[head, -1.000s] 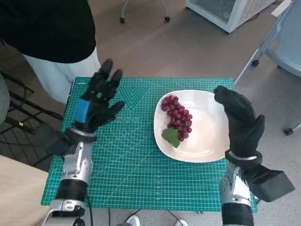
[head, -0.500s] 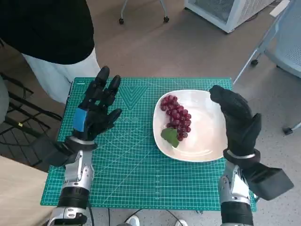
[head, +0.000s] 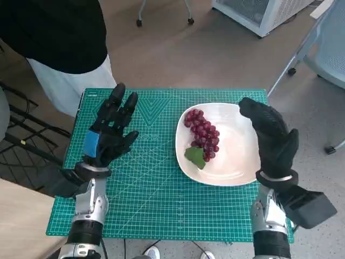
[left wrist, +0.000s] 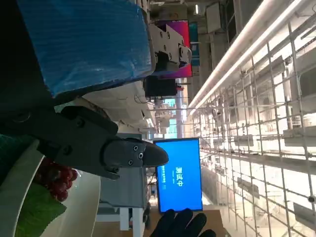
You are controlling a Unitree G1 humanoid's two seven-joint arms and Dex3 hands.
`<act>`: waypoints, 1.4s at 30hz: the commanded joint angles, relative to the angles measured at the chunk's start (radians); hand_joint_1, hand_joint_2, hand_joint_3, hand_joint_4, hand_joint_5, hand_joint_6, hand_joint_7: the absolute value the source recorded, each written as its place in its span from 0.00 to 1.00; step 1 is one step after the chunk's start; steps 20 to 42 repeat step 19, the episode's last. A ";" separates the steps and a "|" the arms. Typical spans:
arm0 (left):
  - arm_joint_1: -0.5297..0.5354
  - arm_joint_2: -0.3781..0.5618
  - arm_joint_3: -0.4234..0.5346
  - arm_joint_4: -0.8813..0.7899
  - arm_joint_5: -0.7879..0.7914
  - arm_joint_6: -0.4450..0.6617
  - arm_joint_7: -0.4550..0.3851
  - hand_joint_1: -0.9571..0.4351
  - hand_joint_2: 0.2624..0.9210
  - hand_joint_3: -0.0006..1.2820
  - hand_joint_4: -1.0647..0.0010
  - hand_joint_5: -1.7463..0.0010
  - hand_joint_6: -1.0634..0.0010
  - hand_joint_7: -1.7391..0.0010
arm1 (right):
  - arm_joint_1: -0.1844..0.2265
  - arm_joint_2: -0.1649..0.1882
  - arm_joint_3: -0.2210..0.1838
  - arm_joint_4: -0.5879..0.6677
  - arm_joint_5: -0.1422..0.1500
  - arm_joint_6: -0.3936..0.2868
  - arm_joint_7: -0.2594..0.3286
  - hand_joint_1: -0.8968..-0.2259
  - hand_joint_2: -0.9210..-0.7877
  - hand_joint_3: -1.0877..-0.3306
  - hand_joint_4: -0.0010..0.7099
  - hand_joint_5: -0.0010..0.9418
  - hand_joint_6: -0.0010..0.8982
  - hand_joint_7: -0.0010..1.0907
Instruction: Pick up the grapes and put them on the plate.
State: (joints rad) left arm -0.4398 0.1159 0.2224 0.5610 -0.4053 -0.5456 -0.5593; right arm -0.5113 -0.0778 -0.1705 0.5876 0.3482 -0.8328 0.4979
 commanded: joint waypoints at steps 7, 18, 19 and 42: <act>0.036 -0.005 0.004 -0.052 -0.019 0.021 -0.016 0.35 1.00 0.21 0.74 0.99 0.73 0.99 | 0.024 -0.003 -0.001 -0.009 -0.013 0.013 -0.010 0.35 0.00 0.46 0.65 0.00 0.15 0.24; 0.062 -0.011 -0.003 -0.085 -0.021 0.045 -0.042 0.36 1.00 0.20 0.73 0.99 0.72 0.99 | 0.024 0.001 0.002 -0.007 -0.017 0.005 -0.010 0.36 0.00 0.46 0.65 0.00 0.14 0.25; 0.062 -0.012 -0.003 -0.085 -0.021 0.046 -0.043 0.36 1.00 0.20 0.73 0.99 0.72 0.99 | 0.024 0.001 0.002 -0.007 -0.017 0.004 -0.010 0.36 0.00 0.46 0.65 0.00 0.14 0.25; 0.062 -0.012 -0.003 -0.085 -0.021 0.046 -0.043 0.36 1.00 0.20 0.73 0.99 0.72 0.99 | 0.024 0.001 0.002 -0.007 -0.017 0.004 -0.010 0.36 0.00 0.46 0.65 0.00 0.14 0.25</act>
